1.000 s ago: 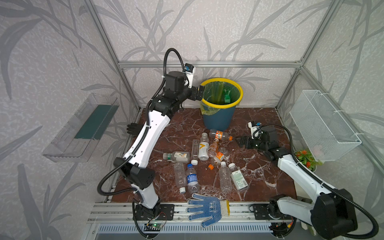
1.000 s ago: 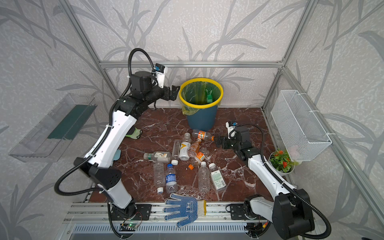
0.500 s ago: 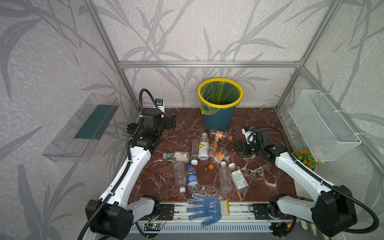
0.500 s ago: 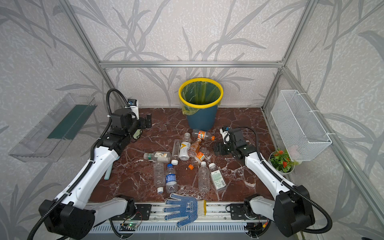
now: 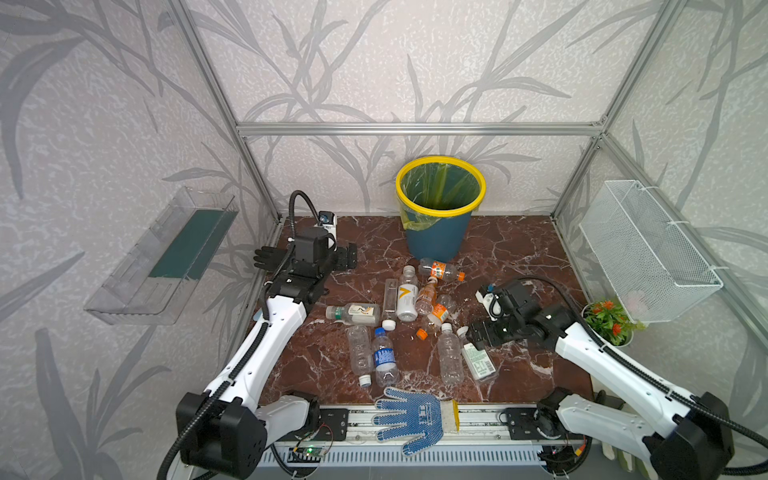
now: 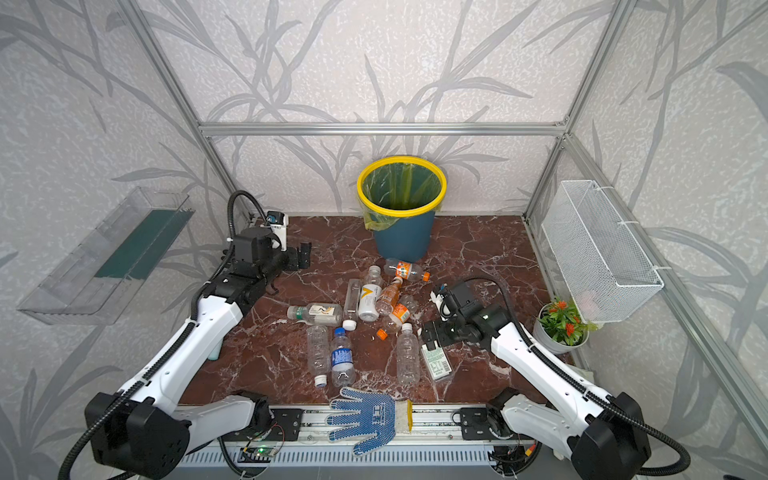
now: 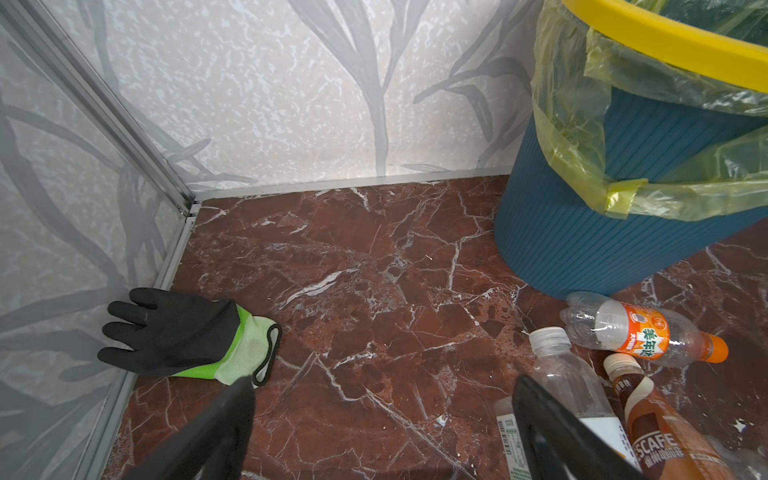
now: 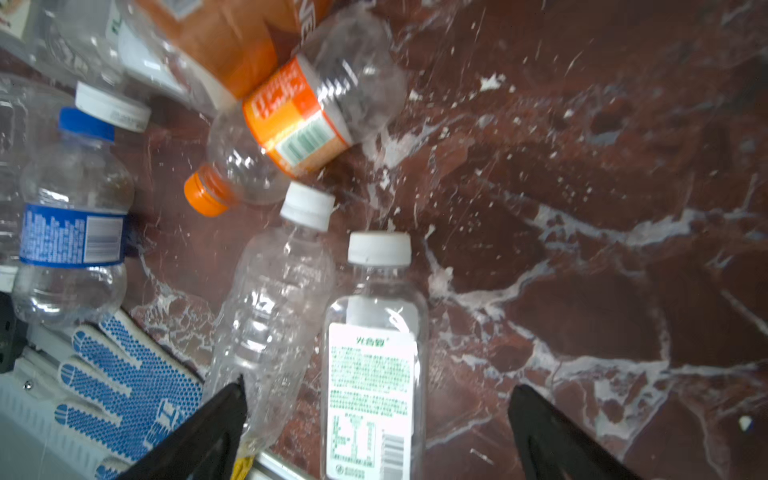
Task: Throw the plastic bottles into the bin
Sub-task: 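Withdraw the left arm while the right gripper grasps the white-capped bottle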
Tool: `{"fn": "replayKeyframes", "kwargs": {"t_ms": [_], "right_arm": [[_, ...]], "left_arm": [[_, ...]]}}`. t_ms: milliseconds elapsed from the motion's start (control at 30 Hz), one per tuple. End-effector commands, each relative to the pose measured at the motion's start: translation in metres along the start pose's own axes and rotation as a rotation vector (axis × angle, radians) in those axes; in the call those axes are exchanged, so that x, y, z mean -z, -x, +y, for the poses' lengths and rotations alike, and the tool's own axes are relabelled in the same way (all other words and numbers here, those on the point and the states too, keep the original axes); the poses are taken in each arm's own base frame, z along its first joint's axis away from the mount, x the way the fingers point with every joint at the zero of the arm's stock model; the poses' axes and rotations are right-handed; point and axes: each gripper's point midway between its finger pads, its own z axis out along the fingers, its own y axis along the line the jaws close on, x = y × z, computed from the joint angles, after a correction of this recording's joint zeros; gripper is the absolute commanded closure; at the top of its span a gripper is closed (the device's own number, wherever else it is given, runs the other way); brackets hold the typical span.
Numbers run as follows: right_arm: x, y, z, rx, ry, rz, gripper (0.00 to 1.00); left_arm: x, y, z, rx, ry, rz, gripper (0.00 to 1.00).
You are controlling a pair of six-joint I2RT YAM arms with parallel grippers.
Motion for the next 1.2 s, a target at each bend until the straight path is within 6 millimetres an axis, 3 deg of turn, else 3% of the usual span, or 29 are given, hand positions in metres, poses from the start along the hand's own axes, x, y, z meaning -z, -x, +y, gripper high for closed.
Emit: {"fn": "replayKeyframes", "kwargs": {"t_ms": [0,167,367,633,1167], "right_arm": [[-0.005,-0.02,-0.01,-0.111,-0.075,0.059,0.01],[-0.027,-0.039,-0.009,-0.172,-0.099,0.121,0.01],[-0.043,-0.042,0.0,-0.122,-0.101,0.158,0.01],[-0.061,-0.048,-0.008,-0.109,-0.159,0.197,0.0],[-0.076,-0.041,-0.02,-0.095,-0.249,0.207,0.23]], "left_arm": [[0.001,0.008,-0.002,0.024,-0.018,-0.019,0.04],[0.003,0.009,0.002,0.014,0.005,-0.024,0.04],[0.003,0.01,0.003,0.011,0.01,-0.027,0.04],[0.004,0.01,0.003,0.004,0.009,-0.026,0.04],[0.003,0.008,0.0,0.008,-0.012,-0.019,0.04]]}}
